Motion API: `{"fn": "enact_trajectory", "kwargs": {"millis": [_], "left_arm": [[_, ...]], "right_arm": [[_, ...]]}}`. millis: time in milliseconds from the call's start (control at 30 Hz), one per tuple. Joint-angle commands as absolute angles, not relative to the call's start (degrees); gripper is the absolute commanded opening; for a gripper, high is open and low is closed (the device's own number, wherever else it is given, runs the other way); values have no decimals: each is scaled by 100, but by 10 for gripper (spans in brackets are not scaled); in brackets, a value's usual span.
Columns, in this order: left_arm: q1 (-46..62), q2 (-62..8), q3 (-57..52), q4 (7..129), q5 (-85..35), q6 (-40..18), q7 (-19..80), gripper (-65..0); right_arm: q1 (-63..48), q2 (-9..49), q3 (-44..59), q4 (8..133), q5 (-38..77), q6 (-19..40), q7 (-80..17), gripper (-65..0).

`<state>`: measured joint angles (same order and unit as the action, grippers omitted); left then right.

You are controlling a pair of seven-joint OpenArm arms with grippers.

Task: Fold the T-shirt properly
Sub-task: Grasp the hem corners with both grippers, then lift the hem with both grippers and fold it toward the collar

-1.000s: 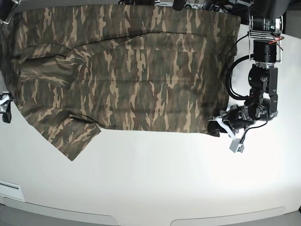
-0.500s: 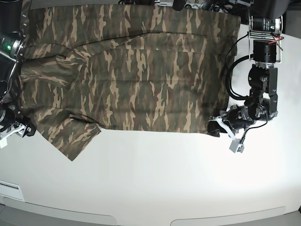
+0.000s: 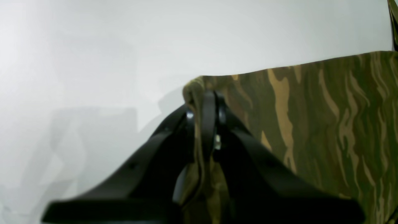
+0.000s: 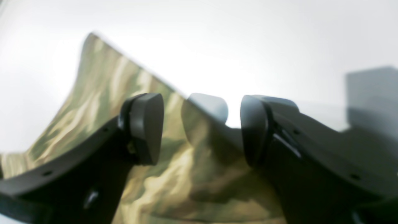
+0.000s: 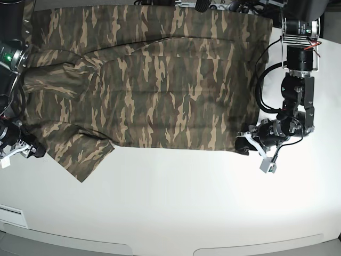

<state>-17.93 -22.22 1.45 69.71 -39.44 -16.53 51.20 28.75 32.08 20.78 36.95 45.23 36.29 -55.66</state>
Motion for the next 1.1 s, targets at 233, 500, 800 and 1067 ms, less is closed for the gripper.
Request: {"fn": "enact_trajectory", "kwargs": {"millis": [233,500,800,1067], "left_arm": [[-1809,-2287,161,6963,-3645,-1542,5406,-650],[-1815,-2287,161,6963,-3647,-1544,5371,-650],[-2047,-2285,161,6960,-3387,-1544,4729,-650],[-2458,-2285,161,6960,-3162,-1546,4453,-650]], "right_arm": [[2849,3127,1575,3739,4971,4000,-5948,-345],[2858,3151,1243,3953,4971,4000,-5592,-650],[2860,3159,1240,5072,4906,4000,-5218,-650],[3052,3159,1225,5374,4335,4000,-4858,-650]]}}
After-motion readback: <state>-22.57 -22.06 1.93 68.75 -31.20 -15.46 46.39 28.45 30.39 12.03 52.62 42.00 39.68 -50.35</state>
